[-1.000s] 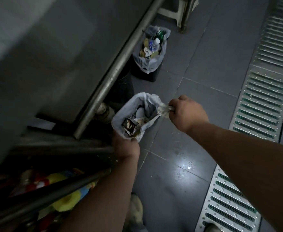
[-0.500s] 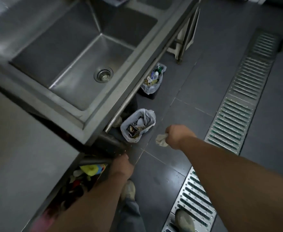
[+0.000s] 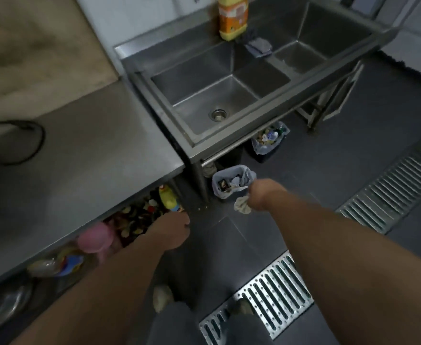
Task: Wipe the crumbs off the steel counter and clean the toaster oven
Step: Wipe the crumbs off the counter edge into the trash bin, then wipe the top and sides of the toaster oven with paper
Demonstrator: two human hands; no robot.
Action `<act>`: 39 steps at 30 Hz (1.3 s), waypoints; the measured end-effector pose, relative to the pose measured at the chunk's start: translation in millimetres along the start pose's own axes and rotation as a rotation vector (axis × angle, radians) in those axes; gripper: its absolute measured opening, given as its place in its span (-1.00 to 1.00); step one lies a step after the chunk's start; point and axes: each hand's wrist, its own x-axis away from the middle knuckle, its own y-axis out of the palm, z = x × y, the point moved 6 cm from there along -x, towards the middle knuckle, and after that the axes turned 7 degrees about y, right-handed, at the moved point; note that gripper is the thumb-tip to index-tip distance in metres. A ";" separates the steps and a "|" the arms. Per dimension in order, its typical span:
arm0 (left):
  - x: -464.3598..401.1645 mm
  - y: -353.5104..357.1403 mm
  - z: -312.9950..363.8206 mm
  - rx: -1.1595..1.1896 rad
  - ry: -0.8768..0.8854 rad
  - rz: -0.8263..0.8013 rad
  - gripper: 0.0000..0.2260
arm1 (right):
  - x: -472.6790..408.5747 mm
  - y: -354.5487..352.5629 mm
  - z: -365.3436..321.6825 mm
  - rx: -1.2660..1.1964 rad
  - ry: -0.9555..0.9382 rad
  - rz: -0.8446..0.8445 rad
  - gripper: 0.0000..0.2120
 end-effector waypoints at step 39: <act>555.2 94.2 -533.9 0.367 -0.723 0.006 -0.70 | 271.2 60.5 -711.5 0.483 -0.652 0.108 -0.77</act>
